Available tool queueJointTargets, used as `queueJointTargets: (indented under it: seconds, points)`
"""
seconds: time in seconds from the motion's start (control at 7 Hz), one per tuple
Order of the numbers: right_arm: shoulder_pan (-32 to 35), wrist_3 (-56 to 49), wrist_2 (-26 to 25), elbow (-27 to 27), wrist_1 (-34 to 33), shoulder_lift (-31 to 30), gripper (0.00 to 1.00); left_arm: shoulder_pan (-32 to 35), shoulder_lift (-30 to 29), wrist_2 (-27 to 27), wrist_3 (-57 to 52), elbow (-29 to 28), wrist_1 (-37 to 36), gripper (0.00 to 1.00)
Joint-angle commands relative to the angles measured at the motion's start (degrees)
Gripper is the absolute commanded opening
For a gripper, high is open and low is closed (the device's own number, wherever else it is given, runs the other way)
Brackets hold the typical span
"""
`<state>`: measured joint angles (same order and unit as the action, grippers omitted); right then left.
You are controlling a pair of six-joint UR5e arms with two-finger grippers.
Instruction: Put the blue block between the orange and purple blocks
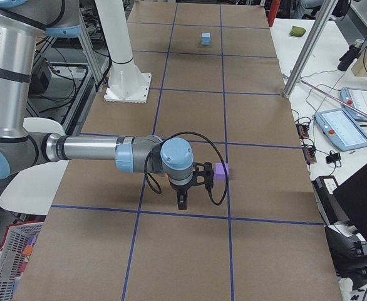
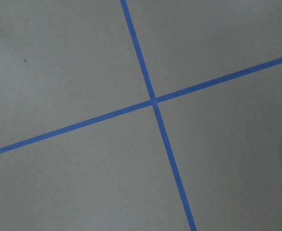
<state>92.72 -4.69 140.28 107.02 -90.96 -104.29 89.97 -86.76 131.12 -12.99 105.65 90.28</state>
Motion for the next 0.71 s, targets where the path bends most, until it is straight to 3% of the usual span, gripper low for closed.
queueJointTargets:
  seconds: [0.0,0.14,0.29,0.57]
  points:
    - [0.00,0.12,0.35,0.04,0.17,0.31,1.00,-2.42,-0.51,11.43,1.46,3.24,1.57,1.00]
    - [0.00,0.38,0.43,0.03,0.17,0.32,1.00,-5.21,-0.60,17.96,8.09,1.15,1.65,1.00]
    - [0.00,0.38,0.43,0.03,0.17,0.40,1.00,-10.29,-2.00,18.55,19.03,1.05,1.57,1.00]
    - [-0.08,0.56,0.43,0.03,0.26,0.40,1.00,-19.25,-3.15,5.36,38.11,1.13,10.55,1.00]
